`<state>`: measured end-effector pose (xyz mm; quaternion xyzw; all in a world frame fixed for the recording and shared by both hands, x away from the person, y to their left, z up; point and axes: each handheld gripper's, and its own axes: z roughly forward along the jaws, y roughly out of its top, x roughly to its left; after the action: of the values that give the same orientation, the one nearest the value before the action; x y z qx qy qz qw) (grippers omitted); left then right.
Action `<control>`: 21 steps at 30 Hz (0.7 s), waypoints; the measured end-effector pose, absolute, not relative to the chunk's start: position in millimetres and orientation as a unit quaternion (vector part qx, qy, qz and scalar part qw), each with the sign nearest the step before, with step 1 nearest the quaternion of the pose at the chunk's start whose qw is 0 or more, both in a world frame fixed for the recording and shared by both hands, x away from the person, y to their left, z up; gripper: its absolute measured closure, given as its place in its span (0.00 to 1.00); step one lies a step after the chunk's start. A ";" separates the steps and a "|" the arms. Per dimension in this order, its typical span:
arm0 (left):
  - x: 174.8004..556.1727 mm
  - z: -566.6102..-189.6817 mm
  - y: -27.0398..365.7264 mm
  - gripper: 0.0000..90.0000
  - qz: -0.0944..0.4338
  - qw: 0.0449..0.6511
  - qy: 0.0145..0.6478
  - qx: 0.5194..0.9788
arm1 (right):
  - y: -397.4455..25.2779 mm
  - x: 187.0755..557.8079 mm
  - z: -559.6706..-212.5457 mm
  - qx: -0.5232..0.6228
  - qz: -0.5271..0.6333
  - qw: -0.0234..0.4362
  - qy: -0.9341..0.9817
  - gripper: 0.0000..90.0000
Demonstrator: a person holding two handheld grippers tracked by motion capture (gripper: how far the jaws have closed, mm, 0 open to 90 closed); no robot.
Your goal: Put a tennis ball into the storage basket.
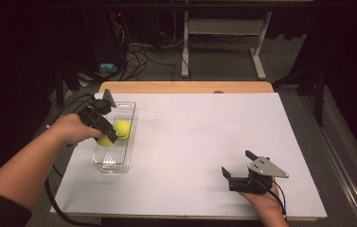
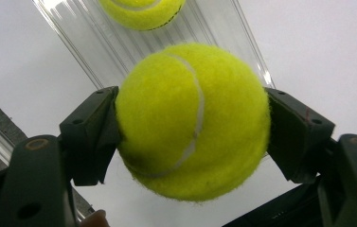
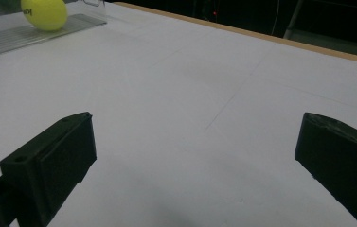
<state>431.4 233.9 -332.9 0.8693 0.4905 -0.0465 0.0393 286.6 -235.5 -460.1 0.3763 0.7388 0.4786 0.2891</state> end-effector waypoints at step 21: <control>429.3 -353.4 227.1 0.30 -0.049 0.023 0.485 0.873 | -235.2 286.9 -460.5 0.377 0.478 0.288 0.739 0.00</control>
<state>429.3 227.1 -353.4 0.8727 0.4852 -0.0492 0.0229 286.9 -235.2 -460.5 0.3766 0.7394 0.4780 0.2881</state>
